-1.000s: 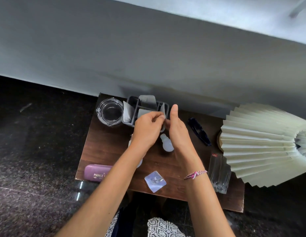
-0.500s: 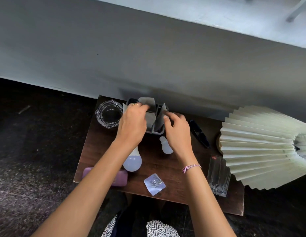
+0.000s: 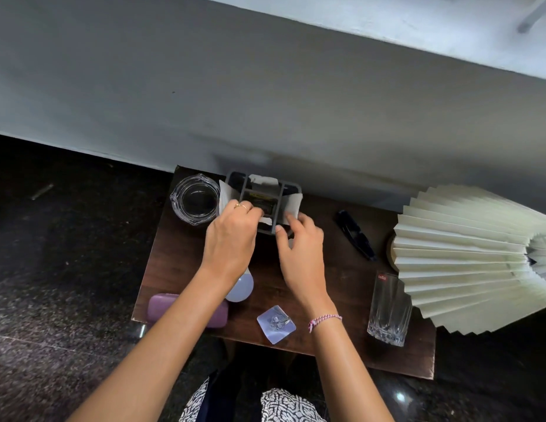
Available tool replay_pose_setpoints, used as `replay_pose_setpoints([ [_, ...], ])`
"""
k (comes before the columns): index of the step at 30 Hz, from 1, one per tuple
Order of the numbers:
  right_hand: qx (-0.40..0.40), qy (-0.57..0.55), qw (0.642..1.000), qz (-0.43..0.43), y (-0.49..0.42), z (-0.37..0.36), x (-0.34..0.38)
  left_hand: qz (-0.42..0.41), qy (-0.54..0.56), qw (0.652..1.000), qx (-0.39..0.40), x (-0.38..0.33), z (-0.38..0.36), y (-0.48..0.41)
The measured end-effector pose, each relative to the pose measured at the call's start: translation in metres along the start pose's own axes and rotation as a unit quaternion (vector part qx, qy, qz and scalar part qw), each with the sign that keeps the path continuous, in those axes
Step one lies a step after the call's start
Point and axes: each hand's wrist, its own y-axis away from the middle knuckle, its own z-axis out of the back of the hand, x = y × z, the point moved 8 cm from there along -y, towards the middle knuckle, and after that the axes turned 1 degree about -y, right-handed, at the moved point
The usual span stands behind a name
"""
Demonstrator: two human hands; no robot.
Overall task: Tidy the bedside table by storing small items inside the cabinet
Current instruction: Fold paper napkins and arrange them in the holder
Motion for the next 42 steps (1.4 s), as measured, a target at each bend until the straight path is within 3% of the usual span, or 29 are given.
replay_pose_setpoints([
  [11,-0.019,-0.044,0.999,-0.002,0.007,0.007,-0.004,0.003,0.022,0.999,-0.030,0.002,0.000,0.016],
  [21,-0.040,-0.012,0.999,0.012,0.005,0.011,-0.004,0.020,0.007,0.996,-0.092,0.002,0.010,0.012],
  [26,-0.024,-0.005,1.000,0.003,0.005,0.009,-0.003,0.053,-0.018,0.998,-0.016,0.009,-0.009,0.012],
  [30,0.002,-0.025,1.000,-0.010,0.008,0.005,-0.005,0.038,-0.024,0.999,-0.009,0.006,-0.009,0.016],
  [34,0.000,-0.044,0.999,-0.007,0.013,0.008,-0.005,0.034,0.004,0.999,-0.017,0.001,-0.006,0.020],
  [42,-0.039,-0.076,0.996,0.014,0.027,0.027,-0.005,0.104,0.107,0.985,-0.090,-0.013,0.014,0.040],
])
